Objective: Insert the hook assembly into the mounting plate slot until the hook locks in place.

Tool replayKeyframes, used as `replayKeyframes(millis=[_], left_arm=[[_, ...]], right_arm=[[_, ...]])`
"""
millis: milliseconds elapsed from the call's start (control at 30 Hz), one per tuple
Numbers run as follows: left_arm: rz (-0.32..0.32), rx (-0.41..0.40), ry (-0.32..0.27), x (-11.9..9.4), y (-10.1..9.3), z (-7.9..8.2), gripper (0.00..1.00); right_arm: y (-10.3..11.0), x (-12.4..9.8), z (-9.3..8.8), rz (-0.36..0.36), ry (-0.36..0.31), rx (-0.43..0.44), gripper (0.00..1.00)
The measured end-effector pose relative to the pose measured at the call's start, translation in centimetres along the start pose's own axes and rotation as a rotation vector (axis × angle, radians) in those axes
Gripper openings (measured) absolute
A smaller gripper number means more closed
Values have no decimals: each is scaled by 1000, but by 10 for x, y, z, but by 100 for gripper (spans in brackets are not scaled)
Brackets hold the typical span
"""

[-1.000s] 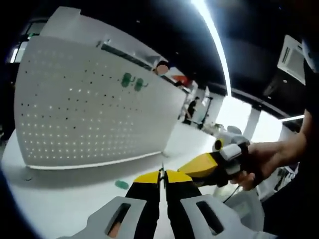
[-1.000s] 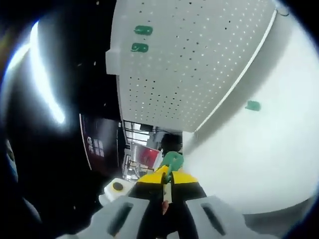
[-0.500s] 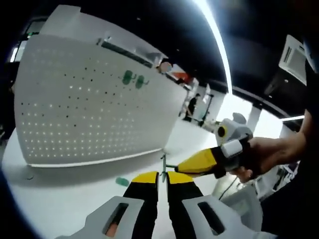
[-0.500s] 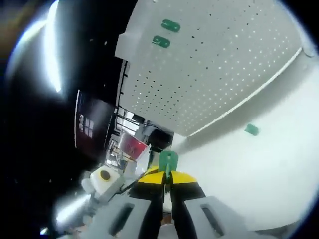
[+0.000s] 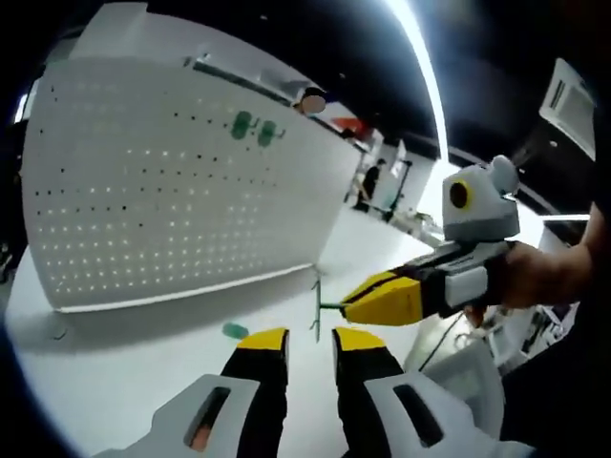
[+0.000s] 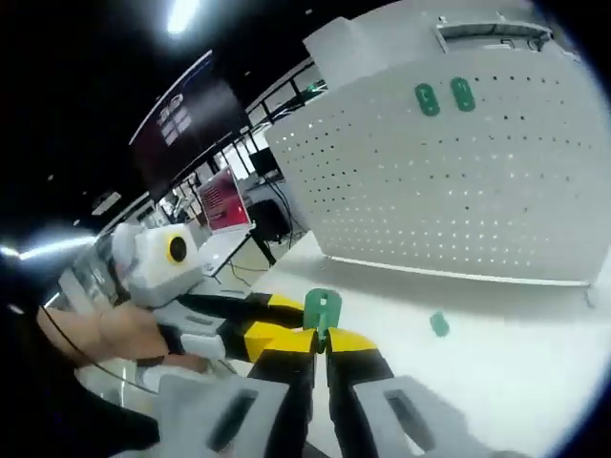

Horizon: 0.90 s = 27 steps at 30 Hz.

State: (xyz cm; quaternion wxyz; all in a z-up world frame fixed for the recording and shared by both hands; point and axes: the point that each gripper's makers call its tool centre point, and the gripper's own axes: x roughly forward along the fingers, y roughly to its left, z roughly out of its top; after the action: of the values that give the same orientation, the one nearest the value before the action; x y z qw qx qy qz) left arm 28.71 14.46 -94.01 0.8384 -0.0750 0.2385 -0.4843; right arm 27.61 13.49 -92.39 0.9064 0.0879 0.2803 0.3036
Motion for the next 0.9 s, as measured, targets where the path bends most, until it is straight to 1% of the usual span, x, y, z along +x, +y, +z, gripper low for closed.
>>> replayKeyframes(millis=[100,300,533,733,900], left_arm=[[9,1,12,0,1,-2,19],[14,8,31,-1,3,-4,15],[4,0,27,1,1,-3,6],[-6,-7,30,0,-2,-4,4],[-9,6,29,-1,-3,-4,3]], right_arm=[[1,1,0,-13,13,-69,0],[6,1,2,-14,21,-127,0],[8,2,2,-9,29,-144,0],[10,1,2,-5,36,-146,0],[11,1,2,-4,36,-143,1]])
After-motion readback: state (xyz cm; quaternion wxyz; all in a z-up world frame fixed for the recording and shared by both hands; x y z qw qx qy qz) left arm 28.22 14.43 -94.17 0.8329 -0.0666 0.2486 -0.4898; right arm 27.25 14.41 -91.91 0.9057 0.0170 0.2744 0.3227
